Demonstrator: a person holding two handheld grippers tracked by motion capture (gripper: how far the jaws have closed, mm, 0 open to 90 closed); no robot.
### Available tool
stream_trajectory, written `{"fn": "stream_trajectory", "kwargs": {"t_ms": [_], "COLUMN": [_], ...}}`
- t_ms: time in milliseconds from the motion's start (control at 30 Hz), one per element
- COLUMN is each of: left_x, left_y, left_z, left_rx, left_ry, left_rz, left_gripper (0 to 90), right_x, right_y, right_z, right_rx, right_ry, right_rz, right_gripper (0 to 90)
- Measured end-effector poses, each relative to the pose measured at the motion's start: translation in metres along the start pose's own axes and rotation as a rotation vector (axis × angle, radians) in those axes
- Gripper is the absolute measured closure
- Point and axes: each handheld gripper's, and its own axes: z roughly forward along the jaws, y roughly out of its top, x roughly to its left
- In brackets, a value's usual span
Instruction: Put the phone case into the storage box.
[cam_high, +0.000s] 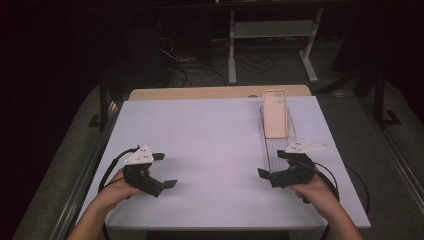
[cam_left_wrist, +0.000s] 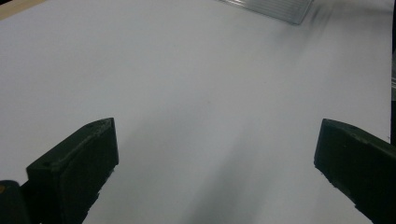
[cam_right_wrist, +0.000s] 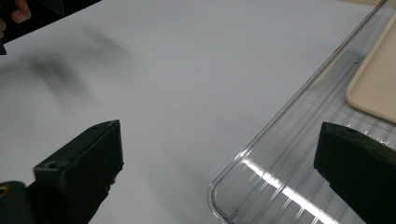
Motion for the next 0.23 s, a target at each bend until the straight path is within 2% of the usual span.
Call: {"fn": "stream_trajectory", "kwargs": {"t_ms": [233], "left_x": [-0.0004], "left_y": [-0.0004], "left_z": [0.0012], "left_rx": [-0.003], "left_ry": [-0.003], "left_rz": [-0.005], "left_gripper": [0.0], "right_x": [-0.0001], "right_y": [-0.0004], "right_z": [0.0001], "right_rx": [0.0], "right_ry": [0.001], "right_rz": [0.001], "right_gripper": [1.0]}}
